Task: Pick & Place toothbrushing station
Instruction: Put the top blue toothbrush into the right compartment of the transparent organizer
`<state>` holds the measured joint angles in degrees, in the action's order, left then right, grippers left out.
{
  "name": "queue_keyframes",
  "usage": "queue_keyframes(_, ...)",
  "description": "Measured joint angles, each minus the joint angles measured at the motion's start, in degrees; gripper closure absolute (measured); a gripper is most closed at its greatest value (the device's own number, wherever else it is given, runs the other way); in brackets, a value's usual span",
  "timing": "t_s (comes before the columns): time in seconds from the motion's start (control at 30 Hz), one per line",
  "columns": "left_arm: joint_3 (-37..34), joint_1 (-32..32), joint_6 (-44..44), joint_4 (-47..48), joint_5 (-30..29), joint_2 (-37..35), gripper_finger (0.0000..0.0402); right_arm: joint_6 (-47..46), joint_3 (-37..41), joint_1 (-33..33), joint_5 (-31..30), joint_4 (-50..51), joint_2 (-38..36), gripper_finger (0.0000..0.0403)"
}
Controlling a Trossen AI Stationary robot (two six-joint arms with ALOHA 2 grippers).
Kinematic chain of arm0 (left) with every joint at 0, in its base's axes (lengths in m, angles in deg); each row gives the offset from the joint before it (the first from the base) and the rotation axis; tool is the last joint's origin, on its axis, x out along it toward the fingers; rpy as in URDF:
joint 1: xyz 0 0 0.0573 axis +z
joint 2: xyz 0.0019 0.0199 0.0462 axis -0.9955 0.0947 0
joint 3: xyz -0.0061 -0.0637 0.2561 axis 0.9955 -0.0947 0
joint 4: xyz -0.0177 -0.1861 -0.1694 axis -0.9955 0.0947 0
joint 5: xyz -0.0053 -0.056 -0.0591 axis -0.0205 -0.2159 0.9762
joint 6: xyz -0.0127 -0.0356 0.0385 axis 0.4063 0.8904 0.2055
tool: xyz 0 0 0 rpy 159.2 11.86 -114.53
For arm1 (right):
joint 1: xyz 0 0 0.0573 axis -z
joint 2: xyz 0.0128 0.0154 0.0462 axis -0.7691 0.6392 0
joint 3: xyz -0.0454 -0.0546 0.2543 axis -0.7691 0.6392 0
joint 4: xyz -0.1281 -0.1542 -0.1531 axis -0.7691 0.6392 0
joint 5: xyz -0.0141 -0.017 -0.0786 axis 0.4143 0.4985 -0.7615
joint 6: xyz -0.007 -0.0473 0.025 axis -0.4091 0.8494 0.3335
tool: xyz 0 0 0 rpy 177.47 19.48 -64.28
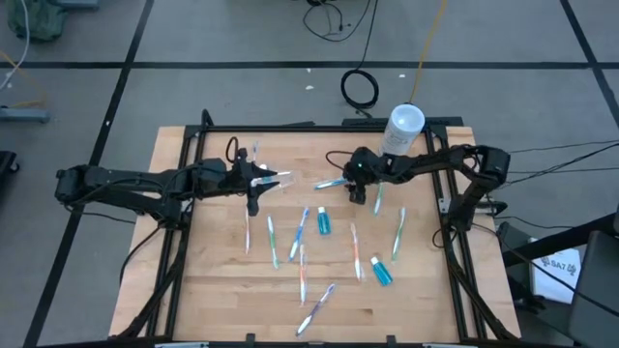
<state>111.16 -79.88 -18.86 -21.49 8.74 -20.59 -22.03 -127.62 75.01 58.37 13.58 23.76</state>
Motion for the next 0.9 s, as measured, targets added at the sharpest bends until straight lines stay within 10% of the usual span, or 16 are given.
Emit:
queue_keyframes(0.63, 0.0, -0.1, 2.4, 0.7, 1.6, 0.0, 0.027, 3.1, 0.1, 0.4, 6.6, 1.3, 0.6, 0.039)
queue_keyframes(0.9, 0.0, -2.4, 9.9, -0.9, 2.6, 0.0, 0.027, 11.4, 0.5, -8.6, -6.1, 3.5, -5.9, 0.039)
